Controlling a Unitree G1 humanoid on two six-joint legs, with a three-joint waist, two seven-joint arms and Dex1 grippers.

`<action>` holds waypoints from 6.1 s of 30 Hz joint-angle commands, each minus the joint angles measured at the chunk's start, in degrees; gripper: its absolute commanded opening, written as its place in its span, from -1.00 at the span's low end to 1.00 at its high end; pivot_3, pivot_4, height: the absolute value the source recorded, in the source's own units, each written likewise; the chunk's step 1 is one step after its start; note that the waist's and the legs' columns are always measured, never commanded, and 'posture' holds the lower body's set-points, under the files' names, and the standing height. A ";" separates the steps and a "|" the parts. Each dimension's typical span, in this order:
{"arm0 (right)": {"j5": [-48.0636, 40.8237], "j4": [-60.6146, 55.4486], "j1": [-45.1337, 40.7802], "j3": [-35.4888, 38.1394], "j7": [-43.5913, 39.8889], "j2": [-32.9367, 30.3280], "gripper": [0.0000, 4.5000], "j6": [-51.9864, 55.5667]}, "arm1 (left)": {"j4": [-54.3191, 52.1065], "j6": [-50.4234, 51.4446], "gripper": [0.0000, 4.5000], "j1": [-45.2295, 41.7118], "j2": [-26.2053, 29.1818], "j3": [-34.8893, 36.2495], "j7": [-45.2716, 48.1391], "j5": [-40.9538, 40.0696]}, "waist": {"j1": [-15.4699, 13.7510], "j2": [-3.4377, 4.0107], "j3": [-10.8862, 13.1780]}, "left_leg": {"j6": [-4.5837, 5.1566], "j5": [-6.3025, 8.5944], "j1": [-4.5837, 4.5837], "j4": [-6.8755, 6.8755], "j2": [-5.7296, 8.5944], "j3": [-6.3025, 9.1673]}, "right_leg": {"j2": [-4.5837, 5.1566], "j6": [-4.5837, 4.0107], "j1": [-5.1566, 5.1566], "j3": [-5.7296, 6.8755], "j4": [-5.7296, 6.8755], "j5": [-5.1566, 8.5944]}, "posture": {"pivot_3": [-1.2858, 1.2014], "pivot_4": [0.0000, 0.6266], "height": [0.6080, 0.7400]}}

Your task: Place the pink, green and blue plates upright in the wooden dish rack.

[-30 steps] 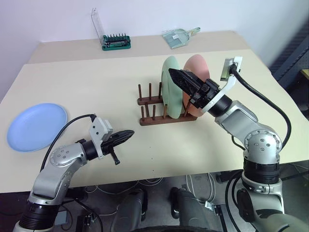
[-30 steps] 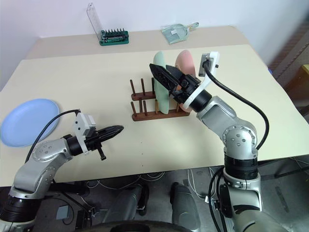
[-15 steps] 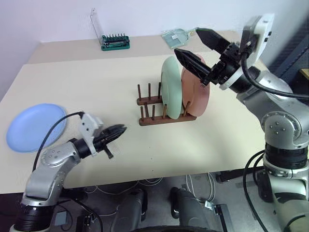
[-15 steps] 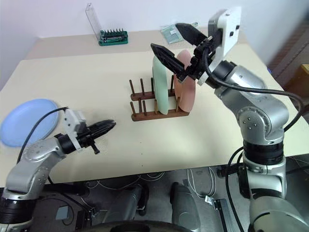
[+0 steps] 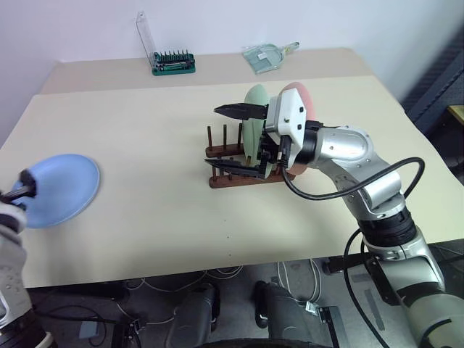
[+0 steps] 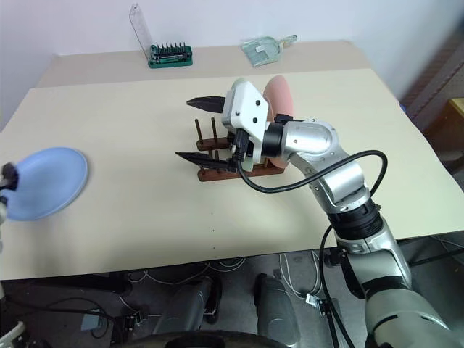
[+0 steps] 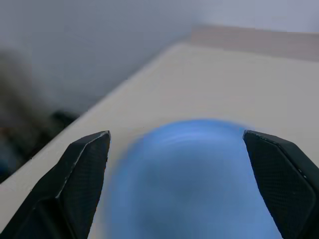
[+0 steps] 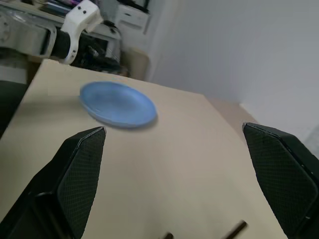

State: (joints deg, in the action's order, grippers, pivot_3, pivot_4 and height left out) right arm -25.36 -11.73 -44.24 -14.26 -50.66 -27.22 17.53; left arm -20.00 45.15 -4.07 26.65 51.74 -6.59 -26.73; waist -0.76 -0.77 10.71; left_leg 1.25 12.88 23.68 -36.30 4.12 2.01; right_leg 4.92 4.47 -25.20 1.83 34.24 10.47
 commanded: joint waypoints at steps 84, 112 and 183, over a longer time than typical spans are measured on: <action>38.71 10.08 -2.03 -8.39 12.32 10.47 -1.00 -29.53 | -21.74 8.82 0.80 -40.10 -11.86 -10.08 -8.62 -4.57 | 0.32 -0.80 0.00 | -0.75 -0.39 -0.26 0.14 -0.06 -0.11 | -0.35 -0.10 0.04 -0.14 0.18 -0.12 | 0.03 -0.52 1.00; -23.37 -7.82 0.85 15.55 31.46 30.33 -1.00 31.48 | -11.10 -20.34 0.80 12.65 2.30 -27.32 33.14 1.92 | 1.54 -0.70 0.04 | -0.77 -0.19 -0.28 0.31 -0.32 -0.09 | -0.16 -0.82 -0.28 -0.24 0.62 0.18 | 0.03 -0.52 1.00; -11.75 2.04 18.88 39.07 3.20 -20.33 0.51 11.26 | -5.63 -24.42 0.82 9.20 0.45 -35.35 33.50 4.76 | 0.14 -0.22 0.34 | -0.26 0.08 0.22 0.23 -0.69 -0.33 | -0.14 -0.77 -0.13 0.40 -0.51 0.09 | 0.03 -0.52 1.00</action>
State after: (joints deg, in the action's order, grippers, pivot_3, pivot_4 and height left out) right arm -37.22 -9.77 -26.58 22.24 -45.43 -46.25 31.00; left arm -25.19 22.76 5.70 26.85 16.66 26.47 -22.76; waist -0.62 -0.98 11.05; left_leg 1.00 12.97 23.90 -36.08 3.39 1.62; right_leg 4.78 3.70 -25.35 2.23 33.73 10.54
